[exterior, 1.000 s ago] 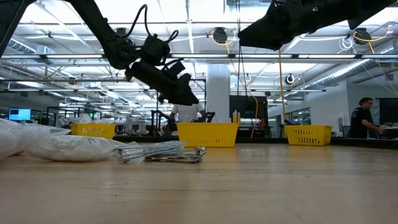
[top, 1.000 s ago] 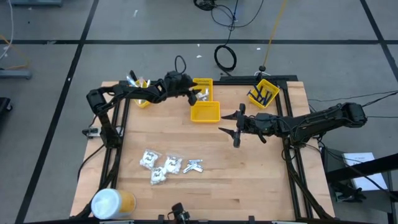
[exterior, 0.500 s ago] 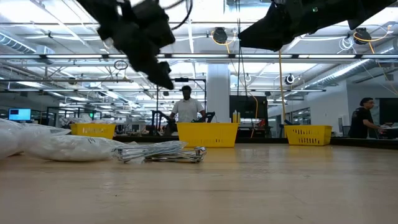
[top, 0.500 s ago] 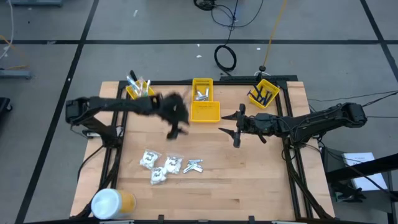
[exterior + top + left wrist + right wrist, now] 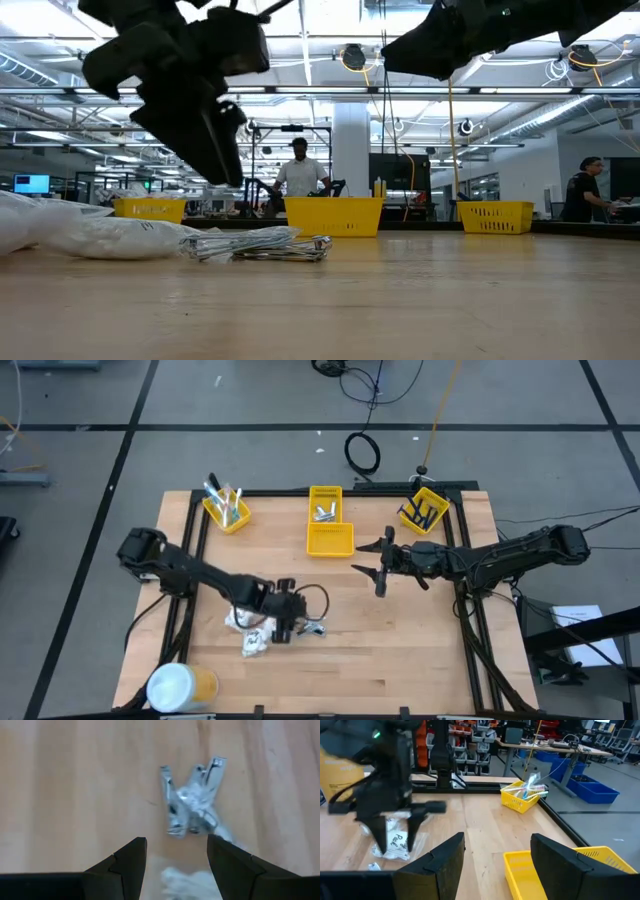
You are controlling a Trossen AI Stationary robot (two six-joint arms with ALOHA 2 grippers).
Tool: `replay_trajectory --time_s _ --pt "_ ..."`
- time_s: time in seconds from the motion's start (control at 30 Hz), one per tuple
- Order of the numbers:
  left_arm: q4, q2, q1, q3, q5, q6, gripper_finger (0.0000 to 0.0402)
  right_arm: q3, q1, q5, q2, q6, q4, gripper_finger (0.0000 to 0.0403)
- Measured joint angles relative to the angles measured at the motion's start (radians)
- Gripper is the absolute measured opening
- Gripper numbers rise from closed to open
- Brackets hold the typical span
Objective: Pick & Place Travel size toiletries
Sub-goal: Put the nail cutter into the top middle yellow bin
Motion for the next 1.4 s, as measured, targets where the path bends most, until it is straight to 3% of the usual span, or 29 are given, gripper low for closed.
replay_trajectory --time_s 0.27,0.53,0.67,0.77,1.03,1.23,1.4 --pt "0.143 0.137 -0.090 0.000 0.019 -0.242 0.0202 0.000 0.000 0.002 0.000 0.030 0.000 0.0215" --pt "0.080 0.192 -0.054 0.004 0.035 -0.396 0.0202 0.000 0.001 0.003 0.000 0.022 0.013 0.0215" --pt "0.037 0.195 -0.035 0.007 0.054 -0.372 0.0199 0.000 0.001 0.003 0.000 -0.011 0.023 0.0215" --pt "0.016 0.190 -0.031 0.004 0.067 -0.333 0.0176 0.000 0.001 0.003 0.000 -0.028 0.023 0.0215" --pt "-0.003 0.187 -0.022 0.003 0.088 -0.296 0.0033 0.000 0.001 0.003 0.000 -0.030 0.023 0.0215" --pt "-0.038 0.123 -0.016 -0.005 0.129 -0.268 0.0036 0.000 0.001 0.003 0.000 -0.024 0.022 0.0215" --pt "-0.020 -0.016 -0.034 -0.003 0.038 -0.178 0.0035 0.000 0.002 0.003 0.000 -0.024 0.022 0.0215"
